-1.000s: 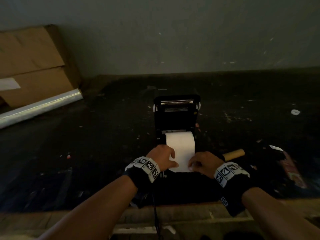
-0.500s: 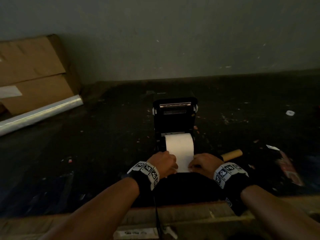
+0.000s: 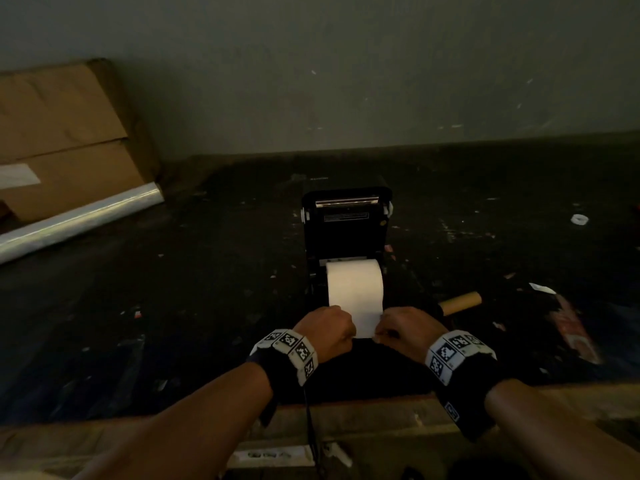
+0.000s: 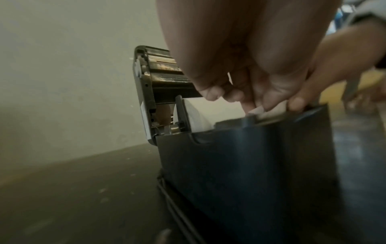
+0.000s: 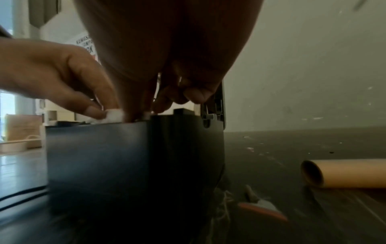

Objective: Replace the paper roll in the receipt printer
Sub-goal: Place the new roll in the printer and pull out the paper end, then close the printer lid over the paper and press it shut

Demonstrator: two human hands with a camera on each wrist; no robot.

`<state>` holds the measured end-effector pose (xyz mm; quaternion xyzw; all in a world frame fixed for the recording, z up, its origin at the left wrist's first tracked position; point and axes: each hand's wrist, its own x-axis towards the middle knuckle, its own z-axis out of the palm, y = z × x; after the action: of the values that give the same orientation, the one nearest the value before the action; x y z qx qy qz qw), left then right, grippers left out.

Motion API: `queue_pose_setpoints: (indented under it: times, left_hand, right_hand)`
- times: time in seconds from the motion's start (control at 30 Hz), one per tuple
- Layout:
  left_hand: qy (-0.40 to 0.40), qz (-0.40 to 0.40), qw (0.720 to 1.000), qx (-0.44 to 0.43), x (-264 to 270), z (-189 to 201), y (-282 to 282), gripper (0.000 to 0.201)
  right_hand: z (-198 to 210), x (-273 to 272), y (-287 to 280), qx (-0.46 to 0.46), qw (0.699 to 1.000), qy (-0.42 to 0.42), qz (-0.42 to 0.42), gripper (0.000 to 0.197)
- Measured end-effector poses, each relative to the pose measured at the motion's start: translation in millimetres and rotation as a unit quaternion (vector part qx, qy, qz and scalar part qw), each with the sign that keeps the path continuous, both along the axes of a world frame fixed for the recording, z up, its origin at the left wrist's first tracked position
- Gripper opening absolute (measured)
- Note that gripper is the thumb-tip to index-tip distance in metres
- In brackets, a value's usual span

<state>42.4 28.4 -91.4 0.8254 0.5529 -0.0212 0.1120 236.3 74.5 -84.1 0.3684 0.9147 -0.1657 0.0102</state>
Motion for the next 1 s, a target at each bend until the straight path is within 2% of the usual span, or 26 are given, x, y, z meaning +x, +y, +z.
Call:
queue_pose_setpoints:
  times: [0.1,0.3,0.43,0.5,0.83,0.9,1.0]
  left_hand:
    - [-0.031,0.012,0.999,0.014,2.1,3.3,-8.1,0.029]
    - [-0.007,-0.008,1.0,0.024,11.6,17.0,-21.5,0.03]
    - [-0.097,-0.031,0.994,-0.043,11.4,27.4,-26.6,0.022]
    - [-0.115,-0.037,0.99,-0.067,9.2,30.7,-27.3,0.021]
    - [-0.093,-0.045,0.981,-0.165,7.8,46.8,-19.6,0.028]
    - [-0.098,-0.014,0.982,-0.16,1.5,59.1,-9.3,0.035]
    - [-0.145,0.097,0.983,-0.065,-19.9,85.7,17.1,0.039]
  right_hand:
    - [0.0,4.4,-6.7,0.018,1.0,0.014,0.018,0.026]
    - [10.8,11.8,-21.6,0.019,0.998,0.028,0.049,0.026]
    - [23.8,17.3,-32.0,-0.003,0.998,0.017,0.059,0.024]
    - [29.0,19.3,-35.6,-0.017,0.998,0.019,0.055,0.022]
    - [42.2,19.7,-37.5,-0.056,0.998,0.0,0.033,0.028]
    - [48.9,22.3,-29.0,-0.072,0.997,0.037,-0.008,0.031]
    - [68.9,26.6,-4.9,-0.056,0.993,0.078,-0.068,0.026]
